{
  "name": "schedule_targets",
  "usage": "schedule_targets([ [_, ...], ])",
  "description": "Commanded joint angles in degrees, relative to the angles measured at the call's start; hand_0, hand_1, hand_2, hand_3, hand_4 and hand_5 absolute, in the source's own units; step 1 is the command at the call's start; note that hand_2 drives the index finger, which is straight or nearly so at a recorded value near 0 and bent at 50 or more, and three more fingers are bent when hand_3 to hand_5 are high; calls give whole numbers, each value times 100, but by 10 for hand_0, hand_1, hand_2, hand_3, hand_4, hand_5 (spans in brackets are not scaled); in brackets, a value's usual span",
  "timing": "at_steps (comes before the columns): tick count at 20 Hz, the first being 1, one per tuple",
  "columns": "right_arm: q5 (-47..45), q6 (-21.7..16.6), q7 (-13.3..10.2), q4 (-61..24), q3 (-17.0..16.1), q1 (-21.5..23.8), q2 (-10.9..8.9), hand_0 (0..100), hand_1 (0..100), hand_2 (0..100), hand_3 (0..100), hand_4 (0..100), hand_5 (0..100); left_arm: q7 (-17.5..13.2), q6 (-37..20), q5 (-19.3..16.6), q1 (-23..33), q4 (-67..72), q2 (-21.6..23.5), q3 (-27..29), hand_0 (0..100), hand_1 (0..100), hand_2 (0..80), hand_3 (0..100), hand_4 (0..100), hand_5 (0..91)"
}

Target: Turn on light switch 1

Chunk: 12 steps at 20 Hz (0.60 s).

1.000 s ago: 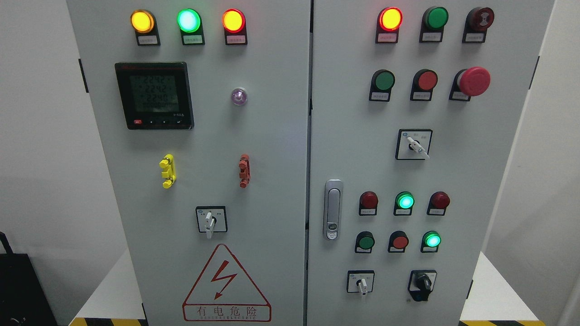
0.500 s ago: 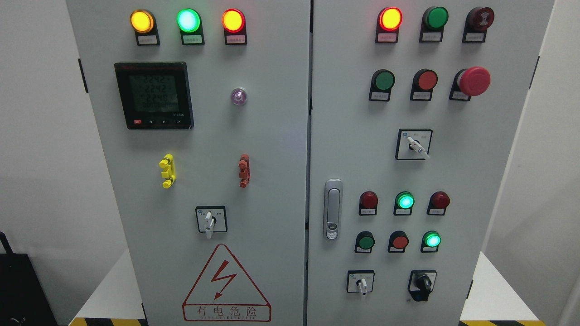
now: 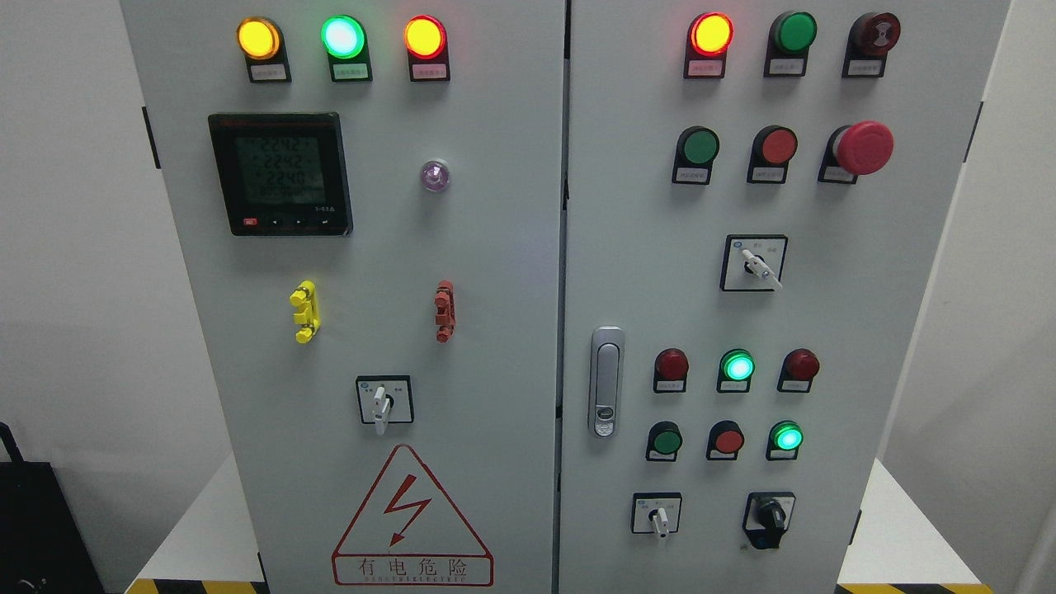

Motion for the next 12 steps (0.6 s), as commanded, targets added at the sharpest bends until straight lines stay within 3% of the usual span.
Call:
schedule_targets([
  [1,1,-5,-2,0,0,0,0,54,0,0,0,0,0,-2,-2,-14,-157,-1617,-42,-254,263,373,449,644,759,618],
  [8,1,-5,7,0,0,0,0,54,0,0,0,0,0,252,24,-41,-438,-1768,-121,-553,237,417,464,636,753,643],
  [12,1,-5,7,0,0,0,0,54,0,0,0,0,0,568,59,-391,-641,-1785,-147,-860,200,441,470,635,752,649],
])
